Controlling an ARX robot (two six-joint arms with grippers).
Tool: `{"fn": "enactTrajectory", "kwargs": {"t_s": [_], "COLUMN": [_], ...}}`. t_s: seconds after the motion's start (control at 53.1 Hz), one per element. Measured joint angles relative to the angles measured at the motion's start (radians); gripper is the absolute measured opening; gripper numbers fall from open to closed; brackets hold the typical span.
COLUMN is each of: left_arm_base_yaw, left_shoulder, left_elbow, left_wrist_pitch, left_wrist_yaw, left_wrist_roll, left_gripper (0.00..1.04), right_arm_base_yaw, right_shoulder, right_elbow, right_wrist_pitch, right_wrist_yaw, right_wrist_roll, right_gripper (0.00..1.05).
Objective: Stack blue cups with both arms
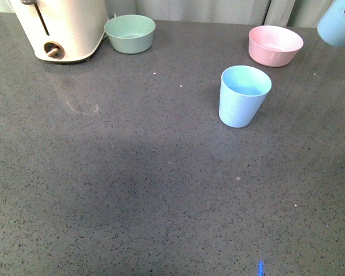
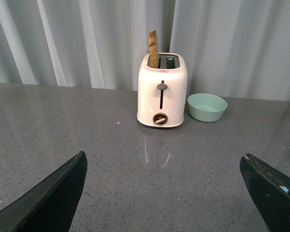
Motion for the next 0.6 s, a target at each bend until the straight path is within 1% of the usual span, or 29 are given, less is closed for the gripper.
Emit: {"fn": "enactTrajectory", "kwargs": {"t_s": [0.132,0.169,0.301,0.395,0.602], "left_arm_base_yaw": [0.0,0.0,0.0,0.0,0.0], "left_shoulder": [0.0,0.0,0.0,0.0,0.0], "left_elbow": [0.0,0.0,0.0,0.0,0.0], "left_wrist_pitch": [0.0,0.0,0.0,0.0,0.0], "left_wrist_yaw": [0.0,0.0,0.0,0.0,0.0], "left_wrist_roll": [0.0,0.0,0.0,0.0,0.0], "left_gripper": [0.96,0.96,0.96,0.96,0.96], "right_arm_base_yaw": [0.115,0.153,0.233,0.263,0.289], "right_shoulder": [-0.106,-0.117,-0.119,-0.116,-0.115], "right_elbow": [-0.032,-0.047,-0.093,-0.114,-0.127], "right_wrist_pitch": [-0.041,-0.05,-0.055,-0.054,-0.054], "right_wrist_yaw": [-0.034,-0.035,-0.019,-0.006,0.003], "right_wrist_roll": [0.0,-0.003,-0.004,-0.004,-0.004], "right_gripper": [0.02,0.02,0.02,0.02,0.02]}}
